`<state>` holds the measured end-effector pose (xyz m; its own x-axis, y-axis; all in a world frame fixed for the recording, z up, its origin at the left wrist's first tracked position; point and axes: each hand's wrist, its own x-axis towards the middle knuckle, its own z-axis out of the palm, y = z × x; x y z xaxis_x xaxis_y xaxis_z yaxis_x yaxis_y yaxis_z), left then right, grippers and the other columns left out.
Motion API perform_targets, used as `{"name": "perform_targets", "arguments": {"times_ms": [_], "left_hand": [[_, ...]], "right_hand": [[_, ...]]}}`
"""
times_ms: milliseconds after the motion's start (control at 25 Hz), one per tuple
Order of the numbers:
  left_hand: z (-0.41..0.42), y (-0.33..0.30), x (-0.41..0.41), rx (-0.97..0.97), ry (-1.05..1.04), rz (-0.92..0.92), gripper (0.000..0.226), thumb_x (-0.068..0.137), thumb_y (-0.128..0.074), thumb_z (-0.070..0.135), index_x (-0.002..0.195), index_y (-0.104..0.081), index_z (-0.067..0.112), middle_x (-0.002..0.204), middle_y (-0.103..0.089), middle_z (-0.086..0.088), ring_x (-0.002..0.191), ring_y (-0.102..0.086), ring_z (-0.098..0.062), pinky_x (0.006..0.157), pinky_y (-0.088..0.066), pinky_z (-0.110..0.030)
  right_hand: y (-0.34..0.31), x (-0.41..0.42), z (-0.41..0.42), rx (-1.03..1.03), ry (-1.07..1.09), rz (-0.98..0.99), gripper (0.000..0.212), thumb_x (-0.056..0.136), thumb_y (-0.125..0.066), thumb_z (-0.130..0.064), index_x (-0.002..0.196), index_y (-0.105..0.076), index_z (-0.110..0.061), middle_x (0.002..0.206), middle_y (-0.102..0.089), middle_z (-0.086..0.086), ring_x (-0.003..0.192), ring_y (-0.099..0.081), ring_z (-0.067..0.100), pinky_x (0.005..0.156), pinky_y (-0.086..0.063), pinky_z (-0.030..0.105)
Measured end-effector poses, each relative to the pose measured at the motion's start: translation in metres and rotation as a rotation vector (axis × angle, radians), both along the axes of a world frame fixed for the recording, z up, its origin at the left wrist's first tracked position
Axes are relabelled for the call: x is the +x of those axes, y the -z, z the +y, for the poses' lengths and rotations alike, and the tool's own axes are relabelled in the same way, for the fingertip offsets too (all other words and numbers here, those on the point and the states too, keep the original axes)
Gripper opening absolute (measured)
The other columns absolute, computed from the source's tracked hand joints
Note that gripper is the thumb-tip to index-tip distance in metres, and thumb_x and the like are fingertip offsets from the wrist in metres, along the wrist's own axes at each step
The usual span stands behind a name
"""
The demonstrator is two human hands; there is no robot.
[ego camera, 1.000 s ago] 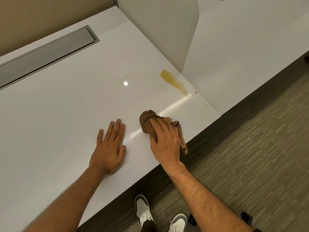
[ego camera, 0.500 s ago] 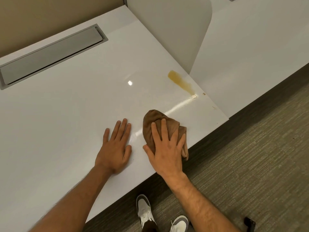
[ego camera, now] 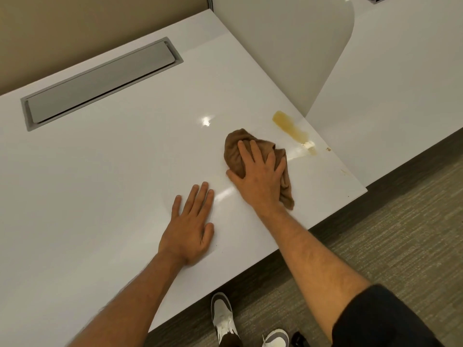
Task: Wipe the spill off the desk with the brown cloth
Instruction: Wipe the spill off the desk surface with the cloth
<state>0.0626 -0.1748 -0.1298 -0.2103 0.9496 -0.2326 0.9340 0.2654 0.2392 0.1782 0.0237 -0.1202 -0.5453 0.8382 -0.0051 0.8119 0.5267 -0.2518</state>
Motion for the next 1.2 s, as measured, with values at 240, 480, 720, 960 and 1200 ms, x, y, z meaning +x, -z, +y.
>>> {"name": "perform_targets", "arguments": {"times_ms": [240,480,720,960,1200], "left_hand": [[-0.001,-0.001,-0.001,0.006,-0.005,-0.015,0.073,0.102,-0.011,0.05,0.165,0.013,0.024,0.174,0.021,0.002,0.161,0.02,-0.016,0.13,0.012,-0.048],[-0.003,0.004,-0.002,0.031,-0.002,-0.009,0.073,0.103,-0.016,0.048,0.166,0.012,0.024,0.174,0.02,0.004,0.161,0.02,-0.014,0.13,0.012,-0.047],[-0.002,0.005,-0.002,0.053,0.004,-0.01,0.073,0.103,-0.019,0.045,0.167,0.007,0.023,0.176,0.015,0.003,0.162,0.015,-0.016,0.131,0.005,-0.051],[-0.004,0.004,-0.002,0.061,0.004,-0.004,0.074,0.103,-0.022,0.043,0.168,0.006,0.022,0.176,0.013,0.002,0.163,0.012,-0.017,0.131,0.0,-0.054],[-0.004,0.004,-0.002,0.05,0.008,-0.012,0.074,0.104,-0.022,0.043,0.167,0.01,0.022,0.176,0.017,0.003,0.162,0.016,-0.016,0.131,0.004,-0.052]], "right_hand": [[-0.001,0.0,0.022,-0.056,-0.065,0.186,0.058,0.094,-0.059,-0.051,0.149,-0.047,-0.039,0.156,-0.047,-0.013,0.141,-0.039,0.029,0.12,-0.014,0.061],[-0.004,0.027,0.001,-0.094,-0.233,0.321,0.047,0.091,-0.066,-0.043,0.136,-0.063,-0.031,0.139,-0.063,-0.01,0.13,-0.052,0.023,0.121,-0.019,0.055],[-0.001,0.086,-0.047,-0.299,-0.389,0.424,0.043,0.086,-0.066,-0.044,0.128,-0.062,-0.038,0.123,-0.066,-0.019,0.126,-0.048,0.007,0.124,-0.015,0.044],[-0.029,0.121,-0.057,-0.563,-0.344,0.444,0.031,0.085,-0.063,-0.048,0.116,-0.067,-0.043,0.111,-0.063,-0.022,0.114,-0.048,-0.007,0.117,-0.03,0.032],[-0.073,0.127,-0.04,-0.854,0.197,0.923,0.033,0.083,-0.063,-0.057,0.114,-0.068,-0.05,0.09,-0.071,-0.006,0.067,-0.07,0.018,0.053,-0.06,0.034]]}}
